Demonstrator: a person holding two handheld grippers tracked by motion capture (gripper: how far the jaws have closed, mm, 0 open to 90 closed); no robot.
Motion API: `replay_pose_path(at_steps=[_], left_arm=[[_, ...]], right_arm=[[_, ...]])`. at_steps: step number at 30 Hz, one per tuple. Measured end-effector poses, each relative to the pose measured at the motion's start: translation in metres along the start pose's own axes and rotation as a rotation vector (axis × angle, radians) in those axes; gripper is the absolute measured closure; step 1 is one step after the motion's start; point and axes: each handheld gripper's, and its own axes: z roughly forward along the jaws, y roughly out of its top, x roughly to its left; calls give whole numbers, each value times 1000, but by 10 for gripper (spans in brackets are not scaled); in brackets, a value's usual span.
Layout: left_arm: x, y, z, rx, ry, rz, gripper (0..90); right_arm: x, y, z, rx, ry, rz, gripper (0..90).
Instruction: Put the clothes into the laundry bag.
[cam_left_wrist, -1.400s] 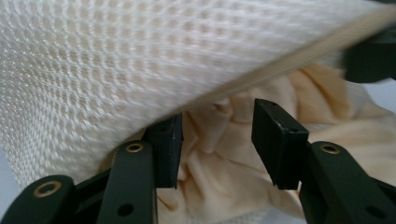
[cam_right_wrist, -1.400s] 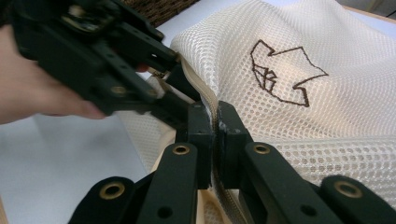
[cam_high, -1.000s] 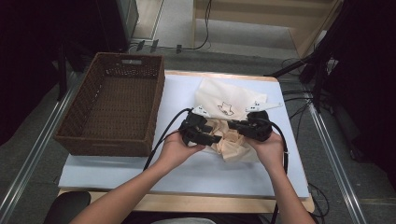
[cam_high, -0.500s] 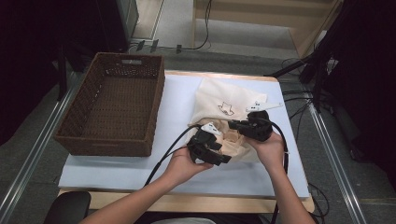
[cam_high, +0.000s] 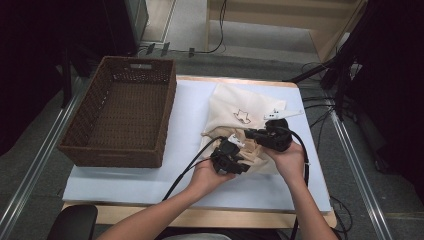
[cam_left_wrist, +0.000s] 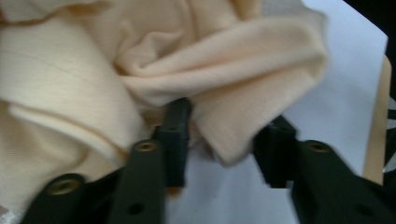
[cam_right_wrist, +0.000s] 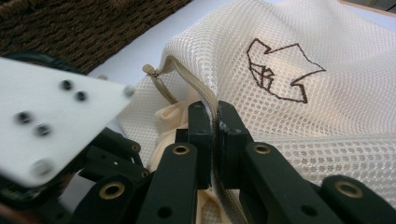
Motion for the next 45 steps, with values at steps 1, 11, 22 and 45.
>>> replay_pose_path(at_steps=[1,11,22,45], left_arm=[[3,0,0,0,-14,-10,739],[17,12,-30,-61,-11,-8,832],[54,17,-67,-126,81,-87,831],[53,38,-45,-139,174,-90,823]], right_arm=[[0,0,0,-1,0,0,875],[-2,-1,-2,-6,-2,3,875],[-2,0,-3,-13,-10,8,875],[1,1,-4,-18,14,-2,877]])
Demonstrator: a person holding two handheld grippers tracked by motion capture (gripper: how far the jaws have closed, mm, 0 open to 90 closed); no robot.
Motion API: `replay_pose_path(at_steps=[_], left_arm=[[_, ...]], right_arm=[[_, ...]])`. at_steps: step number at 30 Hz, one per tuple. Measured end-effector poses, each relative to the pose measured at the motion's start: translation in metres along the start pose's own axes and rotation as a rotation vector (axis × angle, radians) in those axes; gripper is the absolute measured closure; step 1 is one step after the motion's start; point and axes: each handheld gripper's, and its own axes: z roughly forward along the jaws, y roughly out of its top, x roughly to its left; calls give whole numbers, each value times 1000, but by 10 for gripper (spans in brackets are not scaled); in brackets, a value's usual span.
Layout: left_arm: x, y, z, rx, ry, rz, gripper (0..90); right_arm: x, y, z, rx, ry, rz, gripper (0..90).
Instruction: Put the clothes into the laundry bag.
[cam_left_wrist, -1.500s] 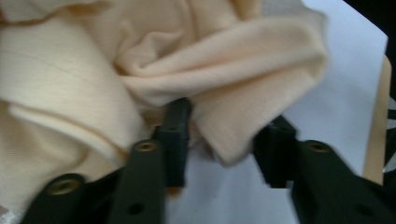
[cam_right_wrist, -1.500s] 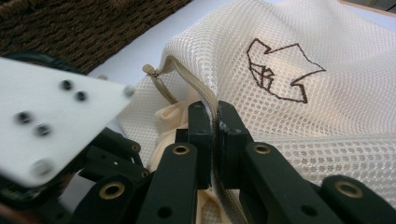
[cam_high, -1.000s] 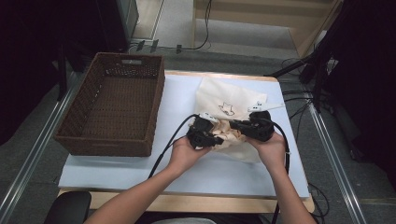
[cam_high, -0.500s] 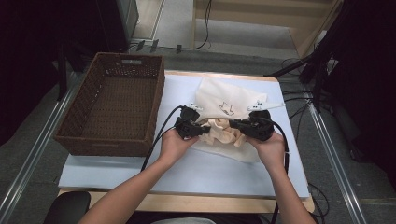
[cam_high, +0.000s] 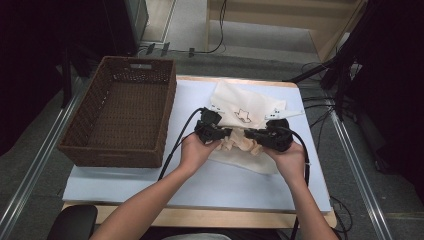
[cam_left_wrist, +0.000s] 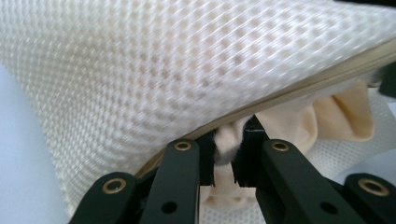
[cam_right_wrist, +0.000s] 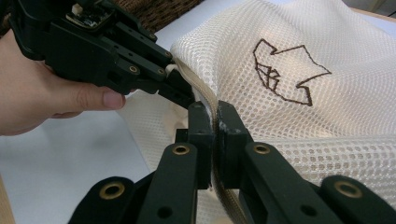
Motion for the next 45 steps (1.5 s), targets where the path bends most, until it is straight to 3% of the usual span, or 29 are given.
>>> replay_pose_path(at_steps=[5,9,13,17,21,25,31,33,38,42,45], left_arm=[[1,-1,15,21,33,22,823],[2,3,18,4,62,7,823],[2,7,13,-51,87,-13,823],[7,4,23,-7,85,-6,821],[12,1,29,-14,70,-14,811],[18,-1,33,11,61,2,785],[22,1,24,18,5,-48,691],[20,1,19,26,6,-29,665],[16,0,8,23,-40,-22,557],[12,-3,-3,30,-51,18,468],[10,-6,-11,37,-77,19,437]], right_arm=[[0,0,-1,0,8,3,877],[1,0,-1,3,16,1,878],[0,0,-2,3,24,-7,879],[-1,-1,-1,11,24,2,879],[-1,-3,2,26,29,1,879],[-1,-3,4,35,26,2,878],[-1,-3,6,36,27,1,878],[-2,-3,4,33,25,3,878],[-3,-3,3,28,28,6,878],[-3,-3,3,25,27,3,877],[-3,-3,2,26,27,6,877]])
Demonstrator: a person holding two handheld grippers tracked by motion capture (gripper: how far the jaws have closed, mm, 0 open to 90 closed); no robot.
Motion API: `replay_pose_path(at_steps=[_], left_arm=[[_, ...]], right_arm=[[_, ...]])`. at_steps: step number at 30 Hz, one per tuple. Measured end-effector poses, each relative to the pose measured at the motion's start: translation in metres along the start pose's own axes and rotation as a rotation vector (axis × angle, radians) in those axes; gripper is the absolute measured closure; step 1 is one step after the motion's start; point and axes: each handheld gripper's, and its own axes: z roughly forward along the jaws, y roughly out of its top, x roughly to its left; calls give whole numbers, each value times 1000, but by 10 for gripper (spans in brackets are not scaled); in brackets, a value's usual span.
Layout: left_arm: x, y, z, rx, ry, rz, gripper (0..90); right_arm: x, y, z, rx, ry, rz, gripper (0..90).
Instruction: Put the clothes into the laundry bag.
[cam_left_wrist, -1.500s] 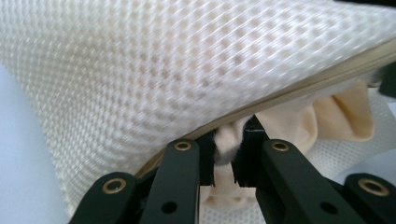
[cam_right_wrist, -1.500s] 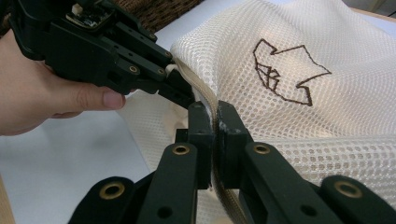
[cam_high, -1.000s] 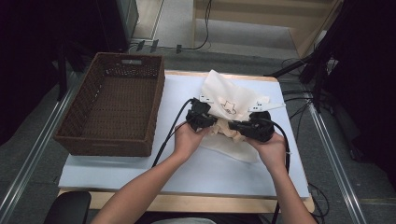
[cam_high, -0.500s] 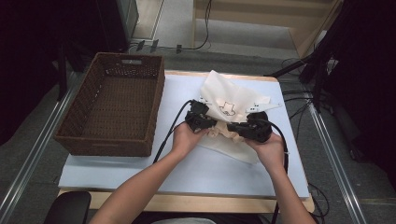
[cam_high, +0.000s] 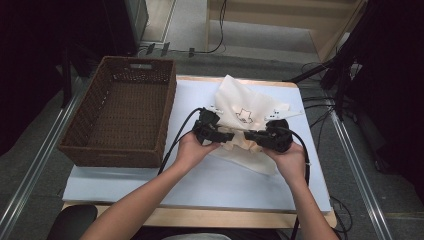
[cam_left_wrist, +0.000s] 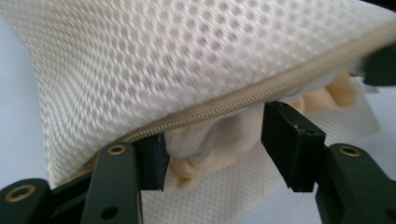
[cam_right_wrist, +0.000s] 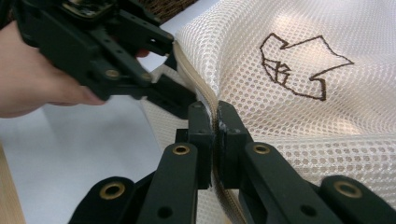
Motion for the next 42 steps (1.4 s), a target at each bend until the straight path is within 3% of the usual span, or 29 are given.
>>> replay_pose_path(at_steps=[10,18,21,25,28,31,33,37,39,42], left_arm=[[-9,-17,-26,4,4,50,386],[-5,-32,-43,2,6,44,414],[-3,-37,-44,30,-11,39,498],[-1,-43,-50,5,-46,12,643],[-3,-47,-60,-24,-51,31,782],[-9,-50,-68,-18,-56,49,898],[-10,-54,-66,16,-66,33,900],[-16,-68,-48,77,-52,52,900],[-18,-71,-37,93,-61,46,900],[-22,-68,-24,80,-74,42,900]], right_arm=[[0,0,-1,-4,-5,1,878],[1,1,-1,-6,-8,0,878],[0,1,0,-3,-7,2,877],[1,1,0,-5,-10,-3,877],[0,1,-1,-4,-8,1,877],[1,1,0,-5,-9,0,878],[1,1,0,-6,-10,0,878],[1,1,-1,-6,-11,-1,878],[1,2,-1,-7,-14,-3,878],[1,2,-1,-6,-10,-1,878]])
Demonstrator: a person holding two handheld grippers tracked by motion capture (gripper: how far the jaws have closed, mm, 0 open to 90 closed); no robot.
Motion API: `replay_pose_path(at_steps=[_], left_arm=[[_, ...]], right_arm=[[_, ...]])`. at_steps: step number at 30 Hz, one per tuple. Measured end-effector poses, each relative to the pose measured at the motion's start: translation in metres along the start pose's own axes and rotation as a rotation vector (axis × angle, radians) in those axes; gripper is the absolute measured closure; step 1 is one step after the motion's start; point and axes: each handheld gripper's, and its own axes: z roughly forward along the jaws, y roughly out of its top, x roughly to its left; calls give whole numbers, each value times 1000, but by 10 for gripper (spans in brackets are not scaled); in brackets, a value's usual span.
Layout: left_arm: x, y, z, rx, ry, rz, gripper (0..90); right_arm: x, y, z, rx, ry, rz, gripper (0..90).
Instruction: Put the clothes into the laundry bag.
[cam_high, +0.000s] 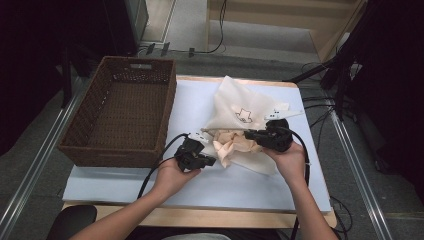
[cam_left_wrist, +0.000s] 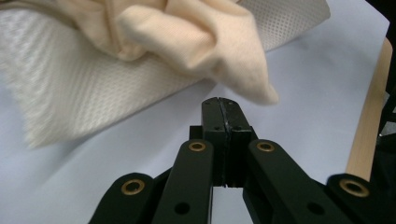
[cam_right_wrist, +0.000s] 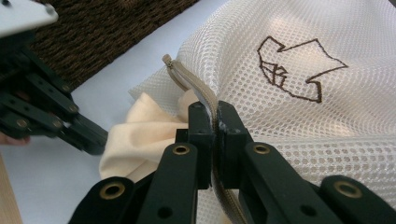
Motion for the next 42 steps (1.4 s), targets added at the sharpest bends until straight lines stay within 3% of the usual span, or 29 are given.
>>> replay_pose_path(at_steps=[4,11,15,23,26,29,33,38,42], left_arm=[[-1,11,15,-44,7,-6,900],[6,24,42,-37,75,-25,900],[8,33,47,-69,72,-50,900],[13,57,65,-70,145,-44,900],[14,62,66,-92,155,-66,900],[13,66,64,-115,175,-52,900],[13,67,72,-88,193,-14,900],[18,64,77,-83,169,-31,900],[18,58,76,-15,148,-15,900]], right_arm=[[0,0,0,1,1,0,878],[0,0,0,-1,1,-1,878],[0,-1,0,-1,0,-2,878],[1,-1,0,1,2,-2,878],[0,-1,0,4,7,1,879],[0,-2,-1,11,10,5,880],[1,-1,-2,2,23,-2,880],[2,-3,0,16,15,-3,880],[0,-4,1,14,15,3,879]])
